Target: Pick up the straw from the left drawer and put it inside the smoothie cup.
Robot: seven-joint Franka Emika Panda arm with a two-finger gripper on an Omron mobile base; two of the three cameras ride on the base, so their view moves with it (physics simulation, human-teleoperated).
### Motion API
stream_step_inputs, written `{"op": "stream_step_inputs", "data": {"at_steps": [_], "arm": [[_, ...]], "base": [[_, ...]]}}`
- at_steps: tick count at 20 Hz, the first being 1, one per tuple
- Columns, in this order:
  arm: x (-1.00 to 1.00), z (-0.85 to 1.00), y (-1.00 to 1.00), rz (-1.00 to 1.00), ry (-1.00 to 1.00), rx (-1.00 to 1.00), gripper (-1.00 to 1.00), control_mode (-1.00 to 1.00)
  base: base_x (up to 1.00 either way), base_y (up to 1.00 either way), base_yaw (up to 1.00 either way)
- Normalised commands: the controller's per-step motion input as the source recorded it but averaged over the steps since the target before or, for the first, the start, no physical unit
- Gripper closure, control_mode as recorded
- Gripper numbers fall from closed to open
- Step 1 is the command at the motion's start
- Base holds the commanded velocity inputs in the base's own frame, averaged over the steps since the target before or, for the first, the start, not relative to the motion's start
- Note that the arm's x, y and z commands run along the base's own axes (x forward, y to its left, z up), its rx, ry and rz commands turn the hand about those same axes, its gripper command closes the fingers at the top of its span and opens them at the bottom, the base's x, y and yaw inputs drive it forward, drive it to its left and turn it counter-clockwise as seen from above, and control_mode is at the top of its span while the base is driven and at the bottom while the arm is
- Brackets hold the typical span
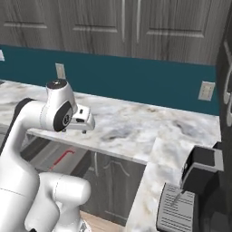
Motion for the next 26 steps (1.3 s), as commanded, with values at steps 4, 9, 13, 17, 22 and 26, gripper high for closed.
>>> {"op": "stream_step_inputs", "data": {"at_steps": [4,9,13,17,22,26], "arm": [[0.00,0.00,0.00,0.00,0.00,0.00,-1.00,1.00],[0.00,0.00,0.00,0.00,0.00,0.00,-1.00,1.00],[0.00,0.00,0.00,0.00,0.00,0.00,-1.00,1.00],[0.00,0.00,0.00,0.00,0.00,0.00,-1.00,1.00],[0.00,0.00,0.00,0.00,0.00,0.00,-1.00,1.00],[0.00,0.00,0.00,0.00,0.00,0.00,-1.00,1.00]], "base": [[-1.00,0.20,-0.19],[-0.45,0.58,-0.21],[0.00,0.82,-0.12],[0.00,0.86,-0.07],[0.01,0.69,-0.04],[0.09,0.04,-0.01]]}}
